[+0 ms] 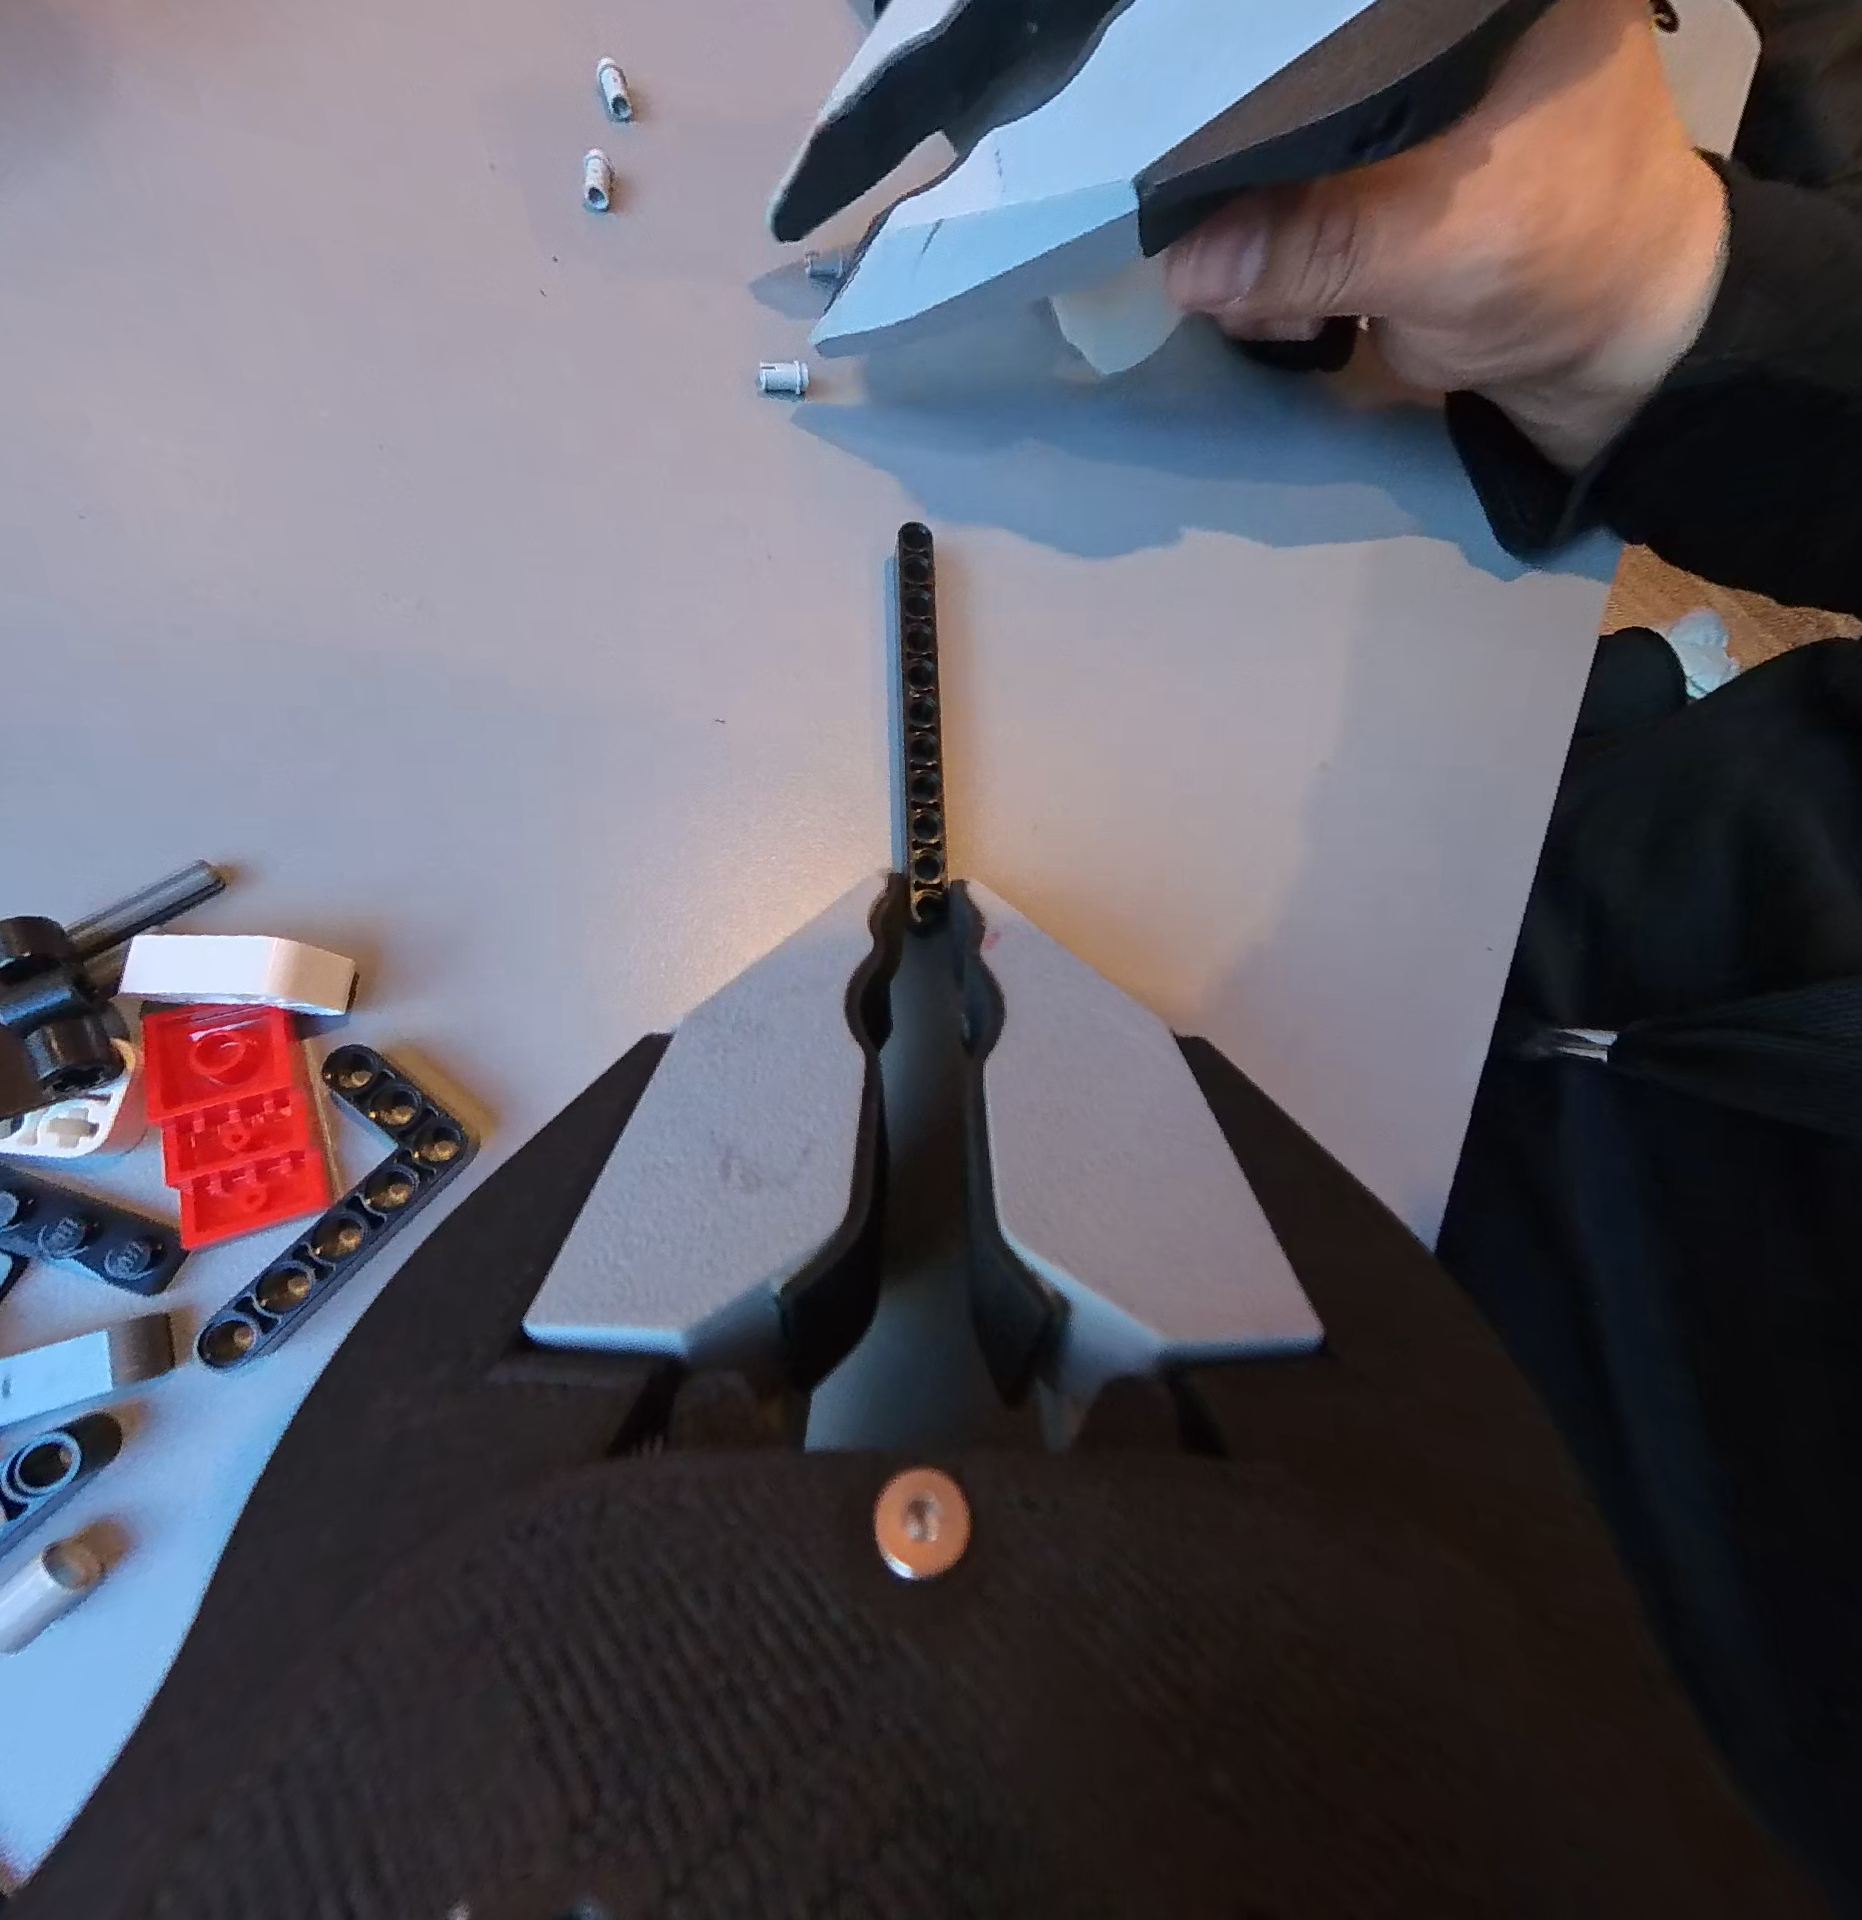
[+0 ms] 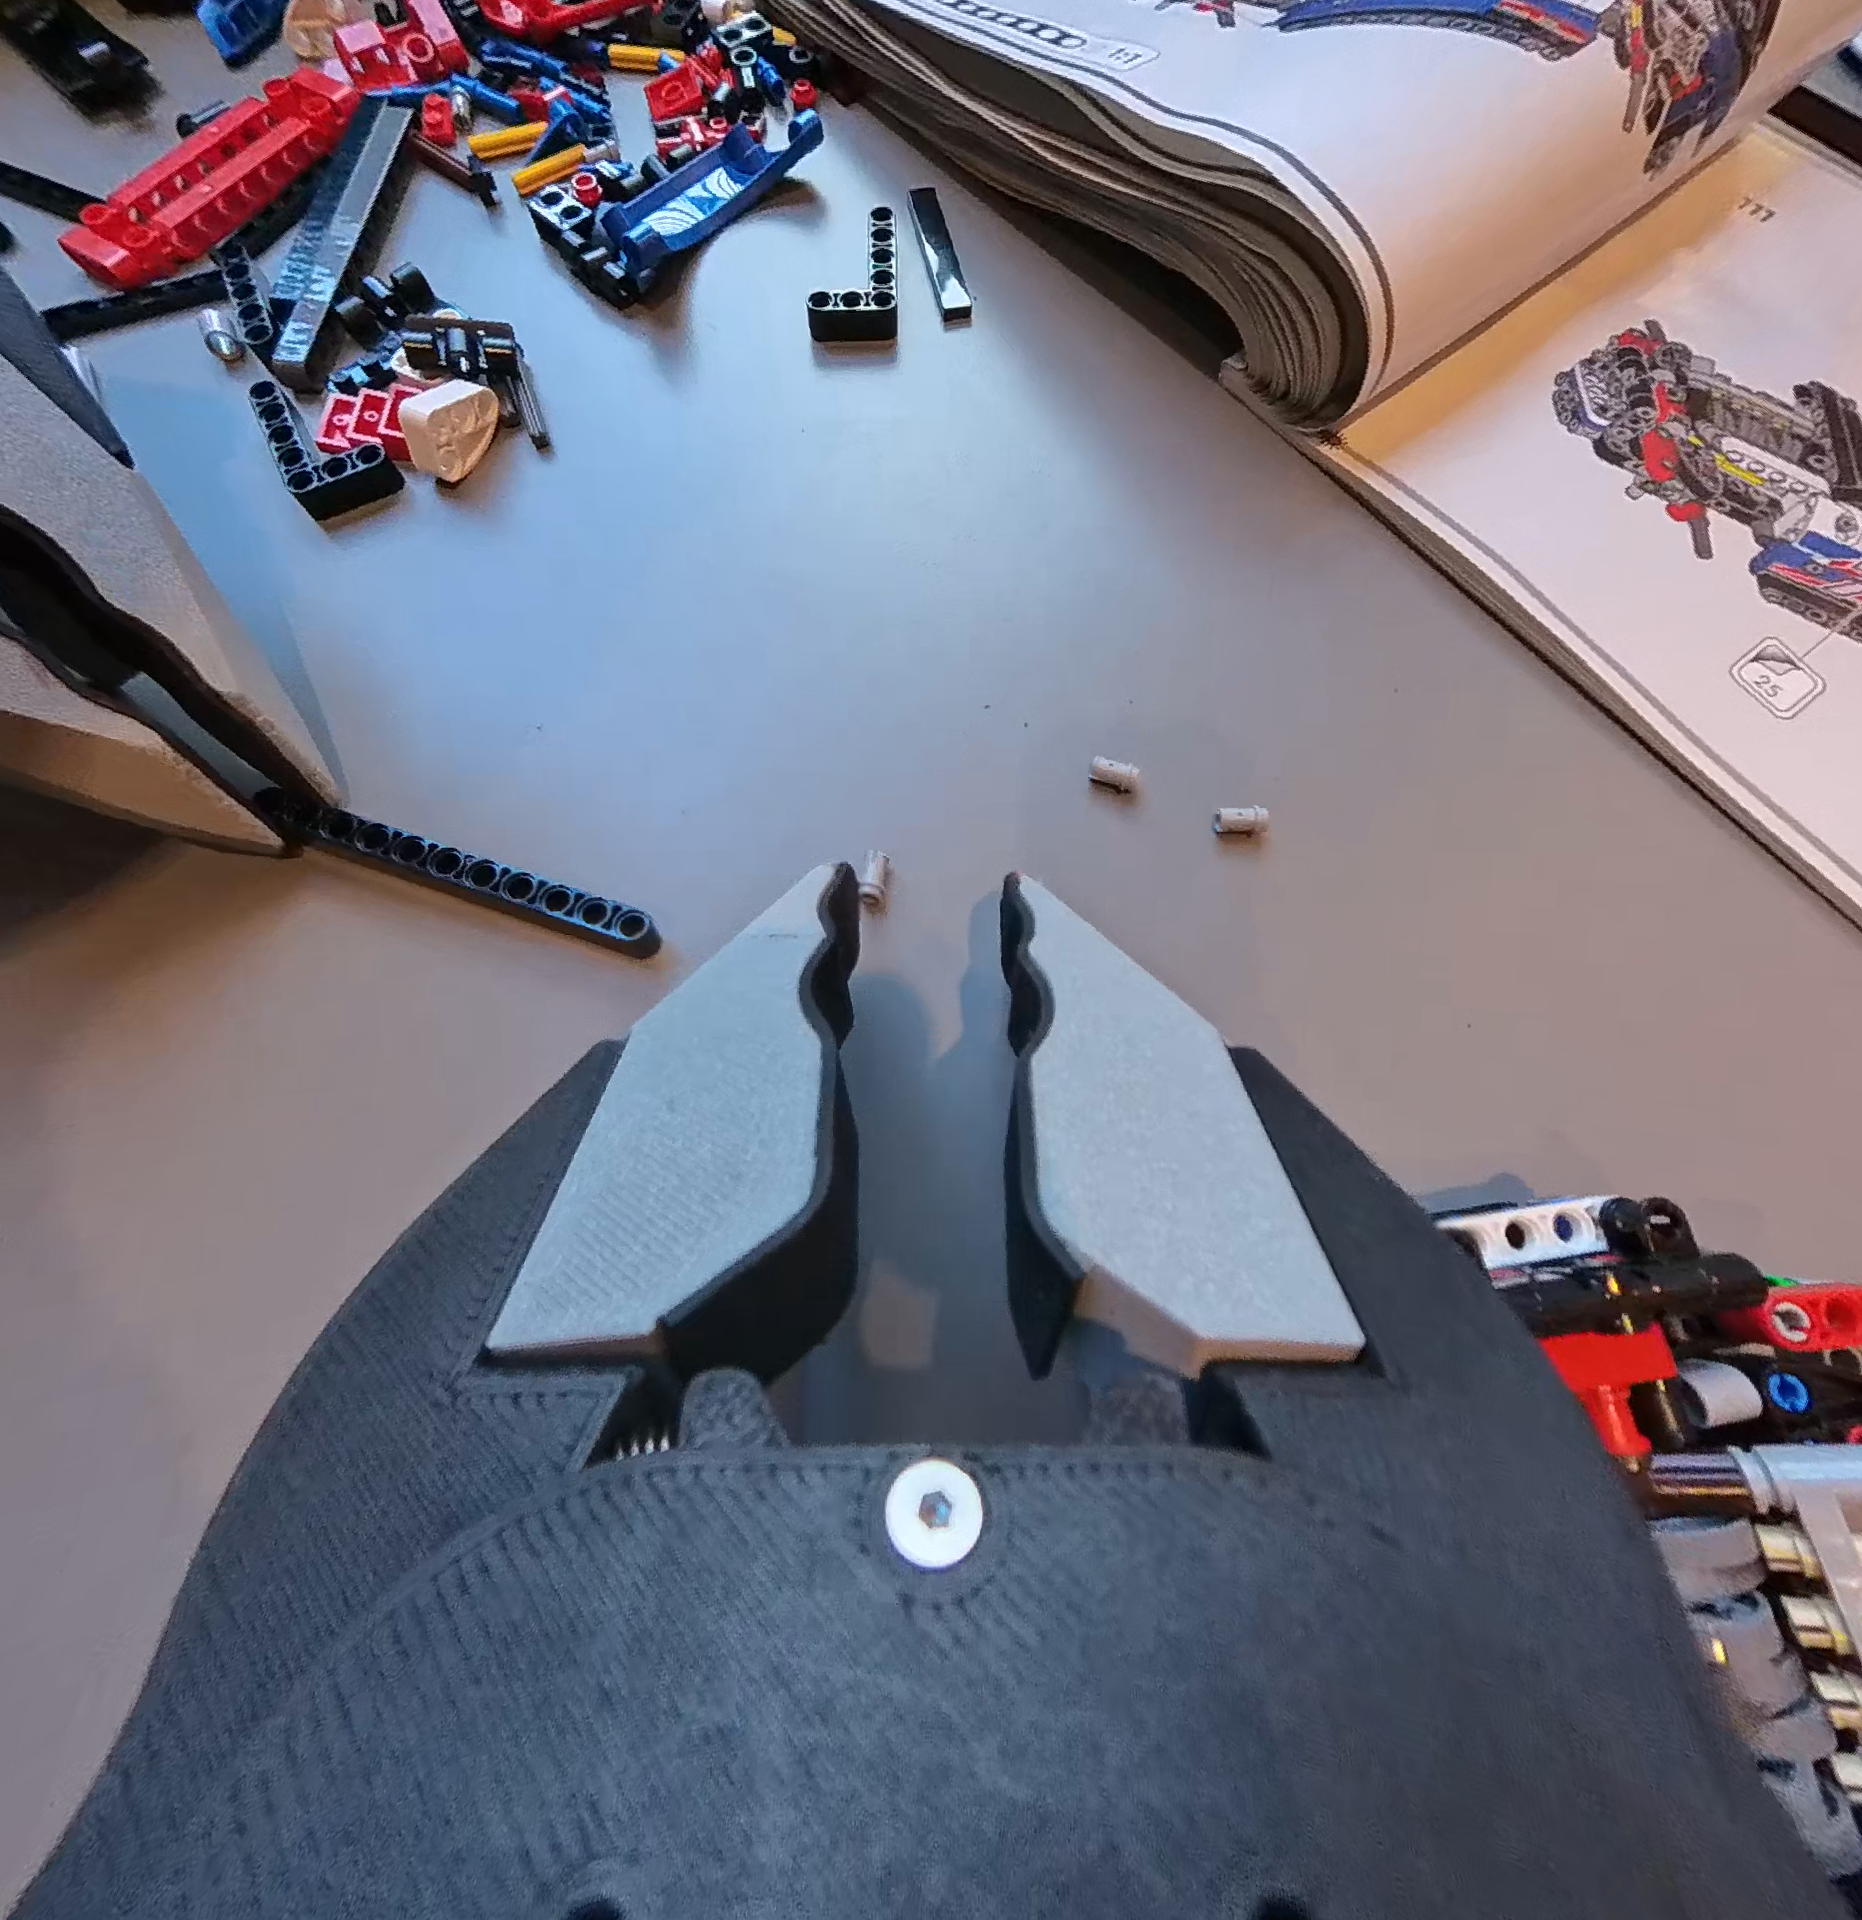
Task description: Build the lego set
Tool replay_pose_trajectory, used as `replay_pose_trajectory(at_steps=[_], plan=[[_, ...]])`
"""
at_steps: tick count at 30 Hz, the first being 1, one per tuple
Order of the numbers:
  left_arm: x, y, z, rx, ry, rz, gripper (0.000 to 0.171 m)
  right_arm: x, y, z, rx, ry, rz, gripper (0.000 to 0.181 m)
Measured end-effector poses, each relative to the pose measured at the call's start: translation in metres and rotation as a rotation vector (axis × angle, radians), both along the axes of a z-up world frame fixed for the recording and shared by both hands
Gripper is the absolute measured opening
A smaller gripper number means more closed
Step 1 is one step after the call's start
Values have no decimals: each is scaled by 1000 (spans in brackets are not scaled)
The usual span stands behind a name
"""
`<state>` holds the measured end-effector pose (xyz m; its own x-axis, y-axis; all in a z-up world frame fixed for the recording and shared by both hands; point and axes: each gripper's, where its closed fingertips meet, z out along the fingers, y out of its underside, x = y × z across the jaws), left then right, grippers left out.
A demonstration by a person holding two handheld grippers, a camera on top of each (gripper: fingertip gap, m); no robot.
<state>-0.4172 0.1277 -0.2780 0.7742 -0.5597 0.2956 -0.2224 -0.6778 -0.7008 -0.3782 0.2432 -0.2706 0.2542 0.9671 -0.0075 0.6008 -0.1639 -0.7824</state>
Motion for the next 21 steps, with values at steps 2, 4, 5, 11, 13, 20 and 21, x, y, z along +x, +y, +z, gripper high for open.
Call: replay_pose_trajectory(at_steps=[2,4,5,11,13,20,21], plan=[[0,0,0,0,-1,0,5,2,1,-1,-5,-6,-13,25],[0,0,0,0,-1,0,5,4,2,-3,-13,-15,-22,24],[0,0,0,0,0,0,5,5,3,-4,-15,-20,-24,24],[0,0,0,2,3,-4,5,8,4,-10,-22,-61,-35,21],[0,0,0,2,3,-4,5,9,4,-10,-21,-61,-40,21],[8,-7,0,-28,-38,-2,5,12,2,-9,48,-76,-36,21],[10,-9,1,-33,-45,-3,5,12,1,-10,44,-78,-33,22]])
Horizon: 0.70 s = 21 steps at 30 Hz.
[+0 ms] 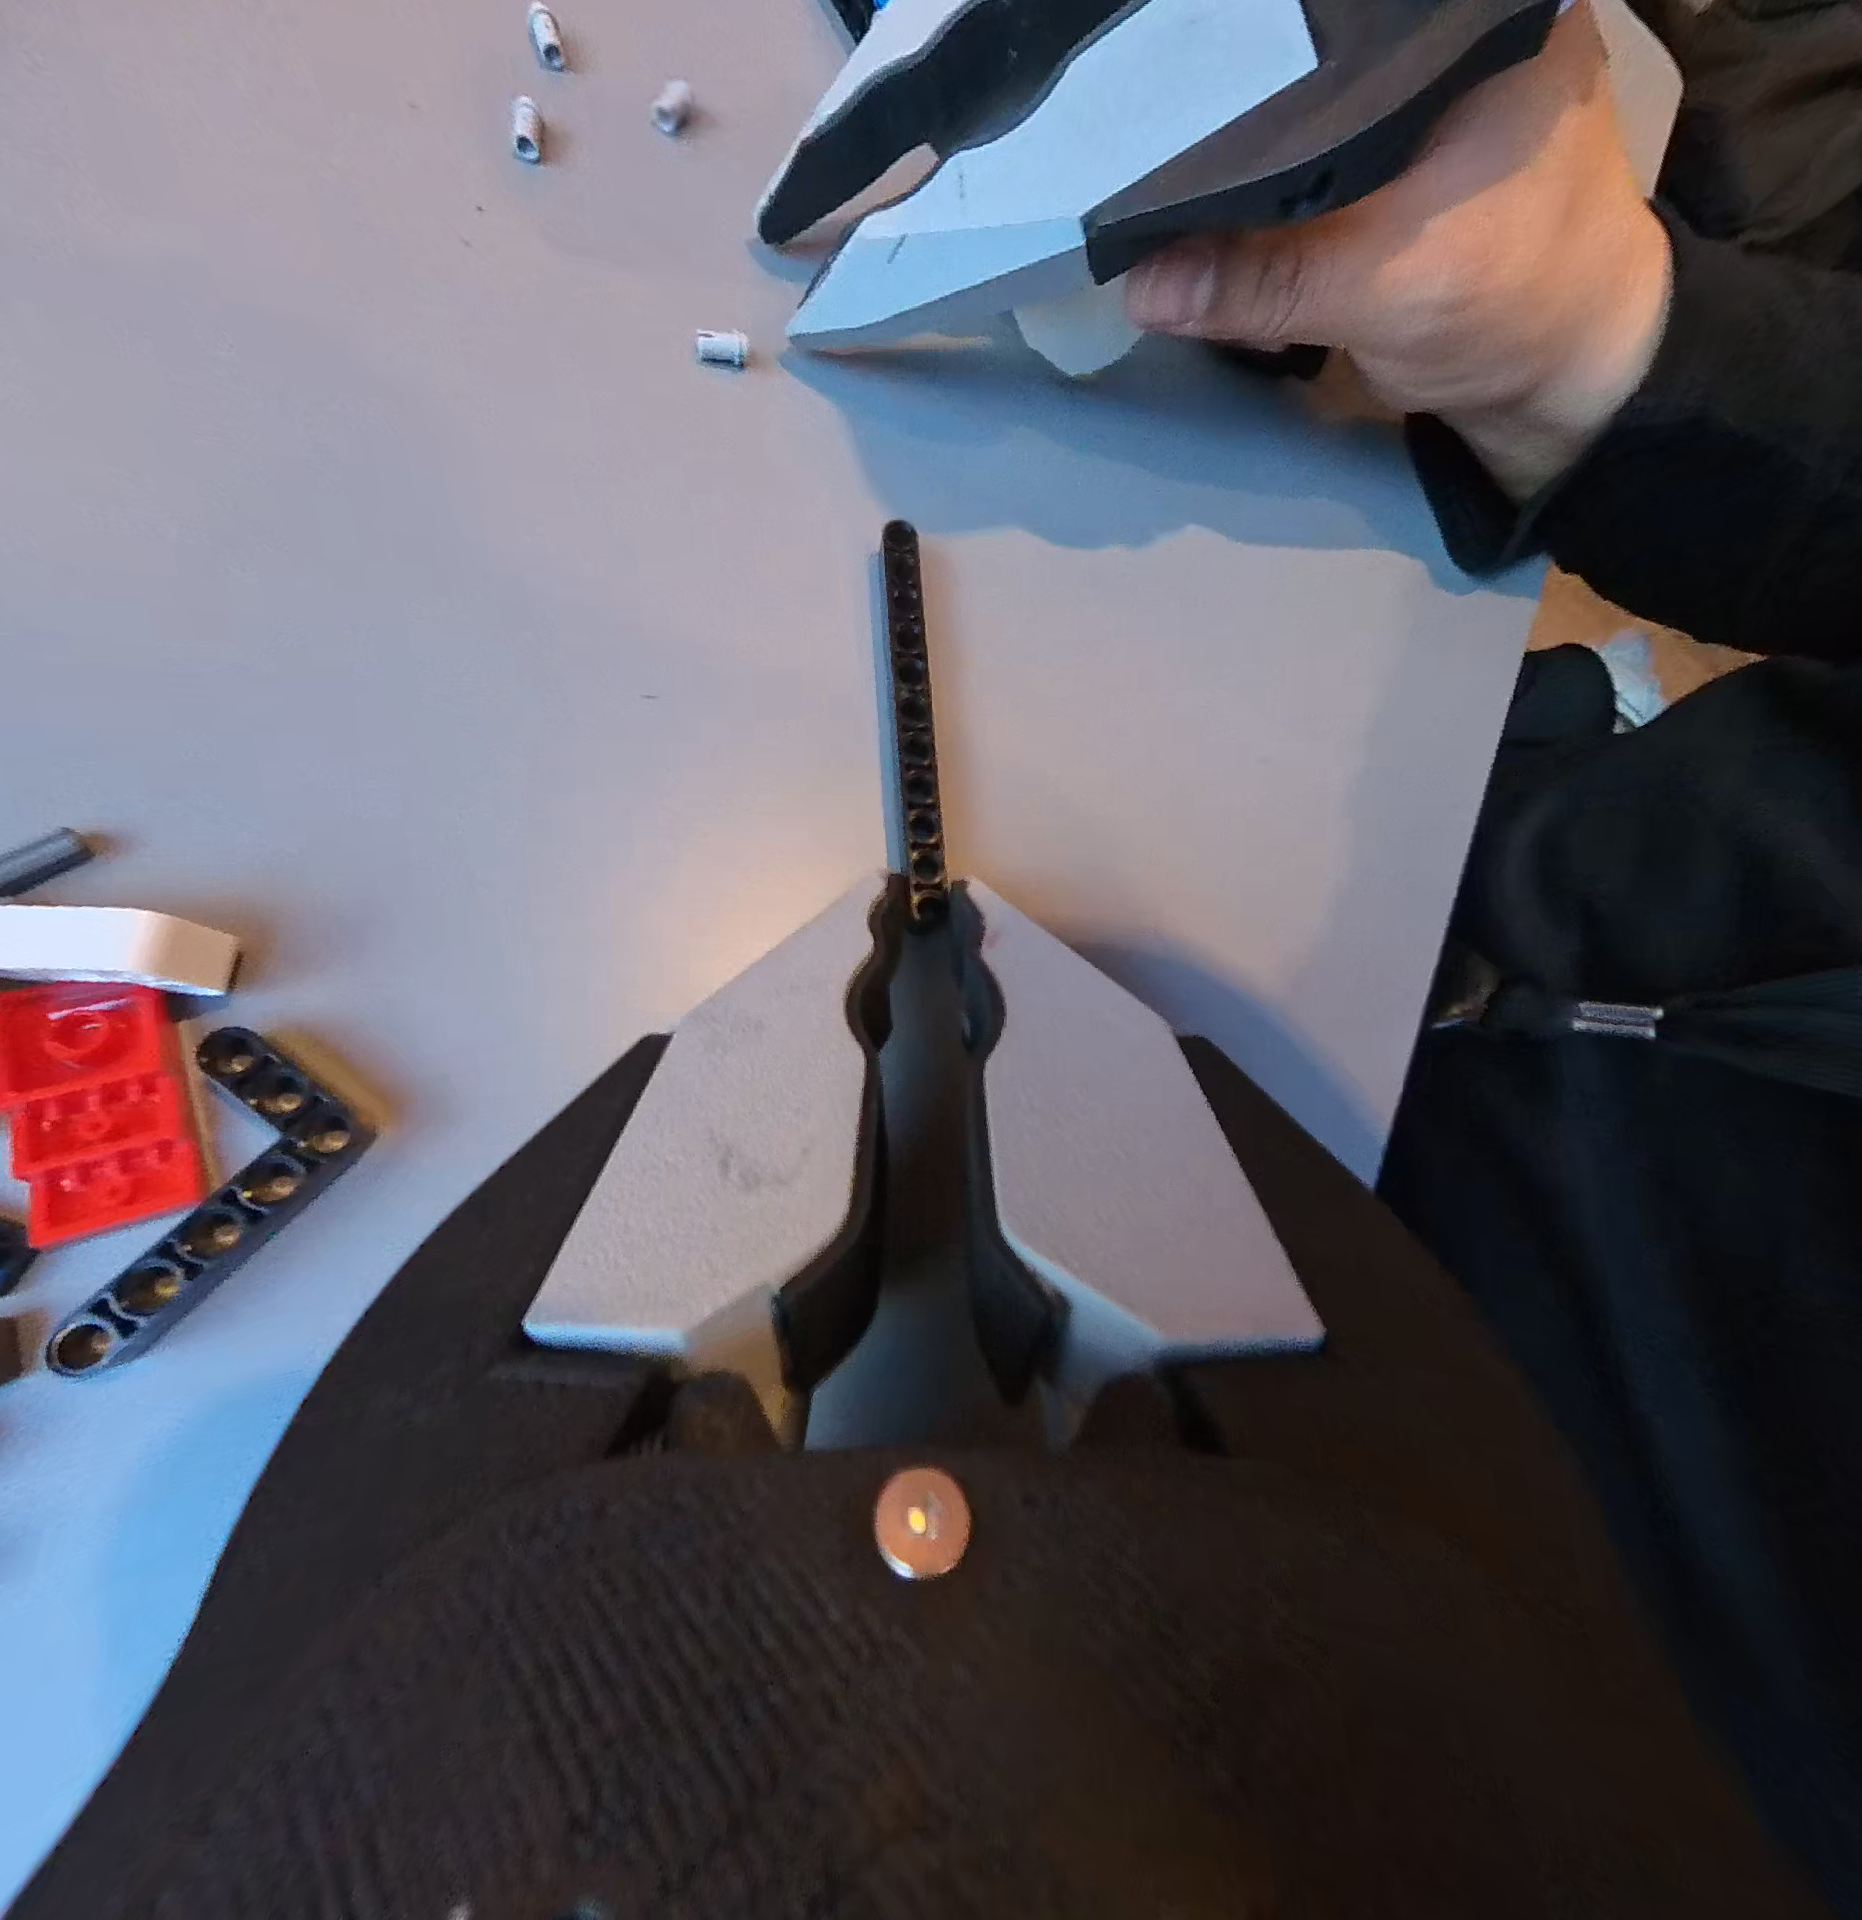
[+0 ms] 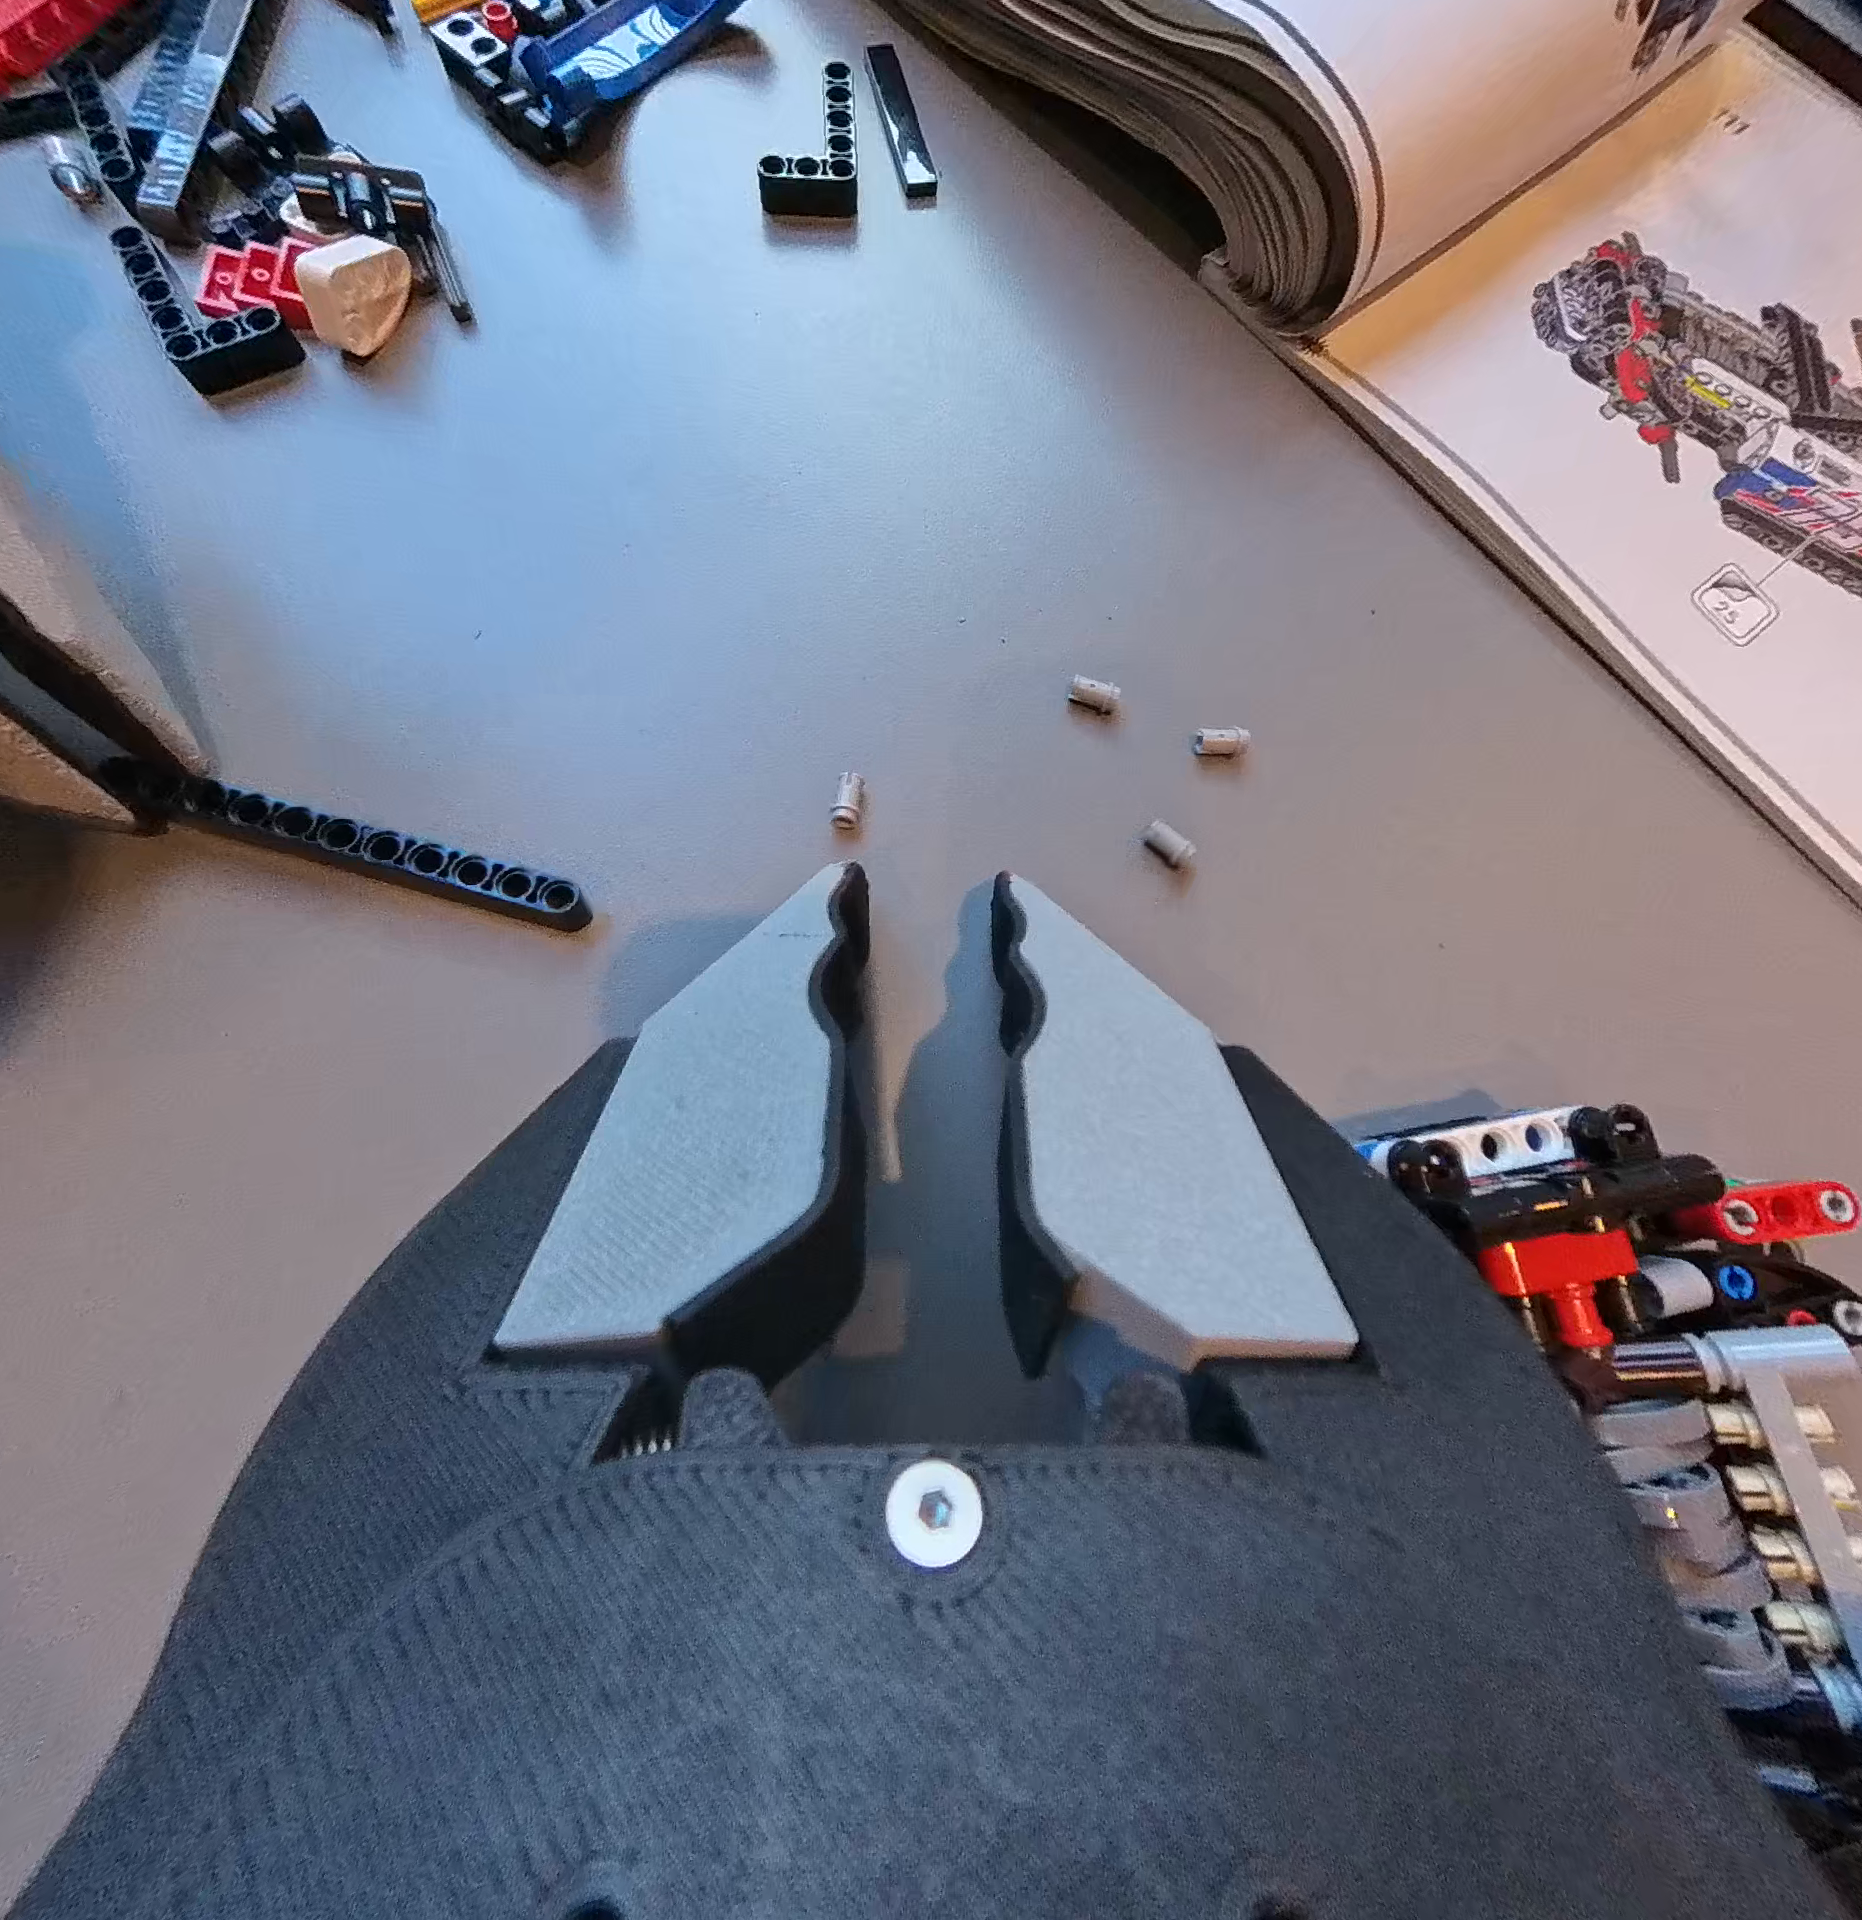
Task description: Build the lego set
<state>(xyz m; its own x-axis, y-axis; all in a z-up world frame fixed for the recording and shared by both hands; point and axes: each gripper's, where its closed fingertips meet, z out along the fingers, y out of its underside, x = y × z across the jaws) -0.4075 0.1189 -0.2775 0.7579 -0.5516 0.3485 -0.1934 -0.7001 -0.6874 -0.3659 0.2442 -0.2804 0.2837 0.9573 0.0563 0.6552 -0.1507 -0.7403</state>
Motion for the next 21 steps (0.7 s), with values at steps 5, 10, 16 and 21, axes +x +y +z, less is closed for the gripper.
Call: replay_pose_trajectory(at_steps=[5,10,16,21], plan=[[6,-11,1,-12,-20,-2,7,3,-3,3,4,22,4,23],[13,-23,1,-8,-15,-21,8,8,-11,9,27,55,17,24],[28,-29,0,-2,1,-98,5,18,-26,19,86,105,53,27],[28,-29,2,15,8,-88,13,28,-28,20,77,115,27,27]])
